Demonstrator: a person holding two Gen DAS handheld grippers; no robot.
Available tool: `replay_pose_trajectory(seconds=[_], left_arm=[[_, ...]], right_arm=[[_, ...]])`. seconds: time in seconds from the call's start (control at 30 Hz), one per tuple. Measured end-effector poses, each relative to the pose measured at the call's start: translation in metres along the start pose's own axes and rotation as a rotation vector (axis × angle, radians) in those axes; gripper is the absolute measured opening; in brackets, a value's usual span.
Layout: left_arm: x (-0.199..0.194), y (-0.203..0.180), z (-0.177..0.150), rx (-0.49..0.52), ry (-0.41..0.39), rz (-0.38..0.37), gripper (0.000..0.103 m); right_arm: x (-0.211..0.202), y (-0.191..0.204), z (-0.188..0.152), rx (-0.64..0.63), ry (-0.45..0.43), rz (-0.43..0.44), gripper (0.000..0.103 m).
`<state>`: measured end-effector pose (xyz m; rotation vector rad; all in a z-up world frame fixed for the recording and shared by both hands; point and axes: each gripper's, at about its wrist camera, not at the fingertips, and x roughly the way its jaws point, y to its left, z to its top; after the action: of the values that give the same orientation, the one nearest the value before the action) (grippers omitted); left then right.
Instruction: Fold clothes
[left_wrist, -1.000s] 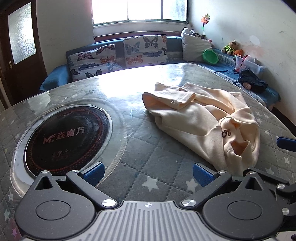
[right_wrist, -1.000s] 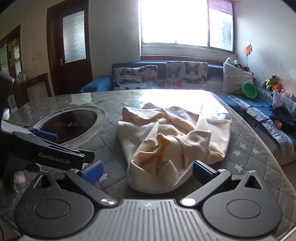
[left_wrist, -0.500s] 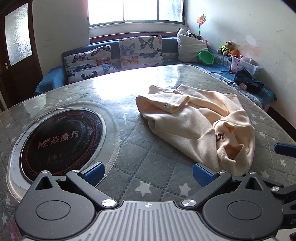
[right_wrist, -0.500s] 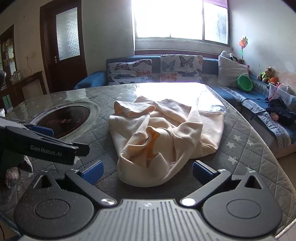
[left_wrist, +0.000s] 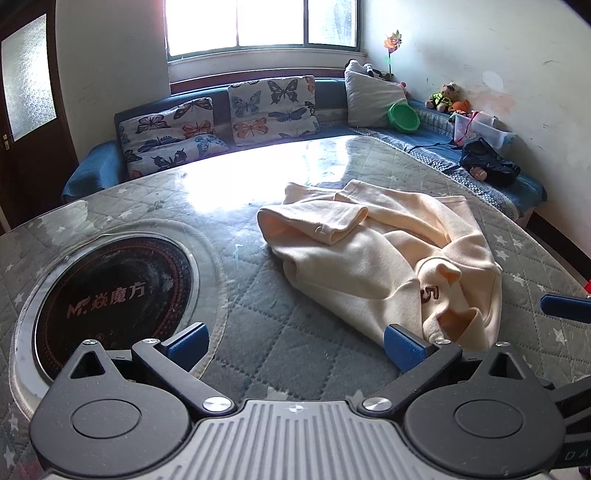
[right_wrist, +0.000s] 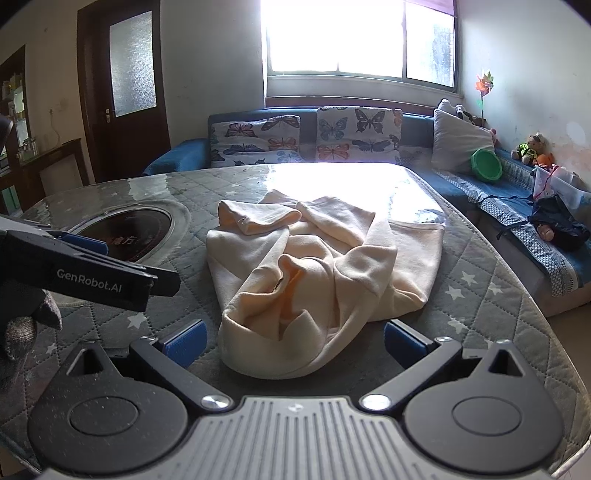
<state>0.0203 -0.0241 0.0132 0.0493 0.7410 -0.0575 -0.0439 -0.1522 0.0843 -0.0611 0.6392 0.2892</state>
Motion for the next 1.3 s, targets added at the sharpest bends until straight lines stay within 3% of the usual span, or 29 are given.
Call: replay_pose_trajectory(seconds=[0.17,0.4,0.63,0.97,1.07,1.13,1.2,1.3], left_arm=[[0.004,-0.003,0.007,0.004,0.002,-0.015,0.1],[0.015,-0.009,0.027,-0.024,0.022,-0.082,0.081],[0.028,-0.028,0.048,-0.001,0.02,-0.137,0.076],[0.063,-0.044,0.063,-0.003,0.08,-0.158,0.067],[0.075,-0.047,0.062,0.002,0.11,-0.154,0.052],[0.083,-0.046,0.061,0.0,0.133,-0.159,0.03],[0.088,-0.043,0.058,-0.003,0.149,-0.171,0.018],[0.086,-0.036,0.054,-0.007,0.146,-0.184,0.008]], right_arm=[[0.001,-0.002,0.001,0.002,-0.001,-0.003,0.103],[0.004,-0.009,0.002,0.013,0.0,-0.013,0.103],[0.01,-0.019,0.002,0.03,0.003,-0.025,0.103],[0.017,-0.03,0.003,0.04,0.004,-0.027,0.103],[0.018,-0.034,0.004,0.044,0.003,-0.031,0.103],[0.018,-0.037,0.005,0.048,0.0,-0.037,0.103],[0.018,-0.042,0.007,0.053,-0.003,-0.043,0.103],[0.019,-0.049,0.011,0.065,-0.009,-0.052,0.103]])
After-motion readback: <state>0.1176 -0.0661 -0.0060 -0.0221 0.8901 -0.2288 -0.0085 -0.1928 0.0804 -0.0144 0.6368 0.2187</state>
